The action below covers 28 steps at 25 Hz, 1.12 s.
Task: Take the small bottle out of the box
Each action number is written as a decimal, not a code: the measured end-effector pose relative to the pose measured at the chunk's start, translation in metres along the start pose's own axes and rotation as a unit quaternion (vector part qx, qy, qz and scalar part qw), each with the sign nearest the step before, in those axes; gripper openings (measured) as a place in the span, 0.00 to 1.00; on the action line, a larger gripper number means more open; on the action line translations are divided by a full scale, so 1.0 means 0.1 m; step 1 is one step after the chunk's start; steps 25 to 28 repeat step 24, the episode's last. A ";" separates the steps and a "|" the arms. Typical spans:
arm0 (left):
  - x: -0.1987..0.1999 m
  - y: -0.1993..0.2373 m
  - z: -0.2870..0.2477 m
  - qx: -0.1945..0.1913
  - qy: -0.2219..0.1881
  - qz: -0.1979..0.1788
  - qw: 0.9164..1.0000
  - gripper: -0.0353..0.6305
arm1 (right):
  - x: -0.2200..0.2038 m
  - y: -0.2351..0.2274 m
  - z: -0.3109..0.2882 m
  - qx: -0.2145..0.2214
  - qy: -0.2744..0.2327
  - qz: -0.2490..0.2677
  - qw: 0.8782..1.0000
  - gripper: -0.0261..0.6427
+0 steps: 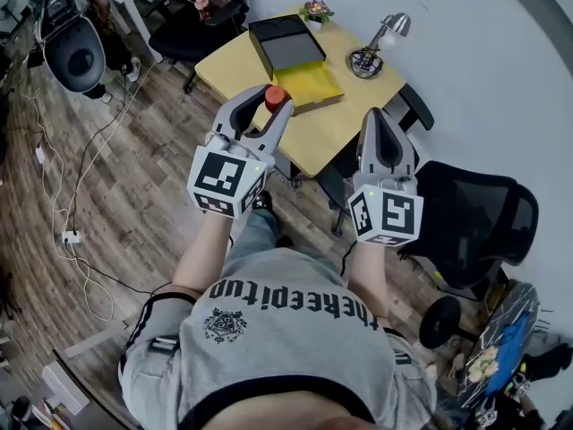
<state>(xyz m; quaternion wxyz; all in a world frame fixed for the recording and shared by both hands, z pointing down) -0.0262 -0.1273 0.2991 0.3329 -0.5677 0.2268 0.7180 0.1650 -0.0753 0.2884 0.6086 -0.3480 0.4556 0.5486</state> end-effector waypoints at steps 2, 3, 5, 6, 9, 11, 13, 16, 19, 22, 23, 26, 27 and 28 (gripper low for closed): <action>0.01 -0.03 0.00 0.000 -0.004 0.000 1.000 0.26 | 0.00 -0.02 0.03 -0.002 0.000 0.000 1.000 0.04; 0.01 -0.03 0.00 0.000 -0.005 0.000 1.000 0.26 | 0.00 -0.03 0.03 -0.003 0.001 0.000 1.000 0.04; 0.02 -0.04 0.00 0.001 -0.009 0.000 1.000 0.26 | 0.00 -0.03 0.05 -0.004 0.001 -0.001 1.000 0.04; 0.03 -0.05 0.01 0.001 -0.010 0.000 1.000 0.26 | 0.01 -0.03 0.06 -0.004 0.001 -0.001 1.000 0.04; 0.03 -0.05 0.02 0.002 -0.013 0.000 1.000 0.26 | 0.00 -0.02 0.07 -0.004 0.001 -0.001 1.000 0.04; 0.03 -0.06 0.03 0.002 -0.015 0.001 1.000 0.26 | 0.00 -0.02 0.08 -0.003 0.000 -0.001 1.000 0.04; 0.03 -0.06 0.03 0.003 -0.017 0.002 1.000 0.26 | 0.00 -0.02 0.07 -0.003 0.000 -0.002 1.000 0.04; 0.03 -0.06 0.02 0.002 -0.017 0.001 1.000 0.26 | 0.01 -0.02 0.07 -0.003 -0.001 -0.002 1.000 0.04; 0.03 -0.05 0.03 0.001 -0.017 0.003 1.000 0.26 | 0.02 0.00 0.07 -0.003 0.000 -0.002 1.000 0.04; 0.03 -0.04 0.02 -0.001 -0.017 0.005 1.000 0.26 | 0.01 0.01 0.05 -0.003 0.000 -0.002 1.000 0.04; 0.03 -0.04 0.02 -0.001 -0.018 0.005 1.000 0.26 | 0.01 0.01 0.04 -0.003 0.001 -0.002 1.000 0.04; 0.03 -0.03 0.02 -0.002 -0.018 0.005 1.000 0.26 | 0.01 0.01 0.03 -0.004 0.001 -0.002 1.000 0.04; 0.03 -0.03 0.02 -0.002 -0.018 0.005 1.000 0.26 | 0.01 0.01 0.03 -0.004 0.001 -0.002 1.000 0.04; 0.03 -0.03 0.02 -0.002 -0.018 0.005 1.000 0.26 | 0.01 0.01 0.03 -0.004 0.001 -0.002 1.000 0.04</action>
Point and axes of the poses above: the fingertips, and each gripper's own axes: z backward along the fingers, y to its left, x out of its top, the point moved 6 cm from there along z, backward along the fingers, and after that the axes turned 12 degrees about -y, right-handed, at the moved point
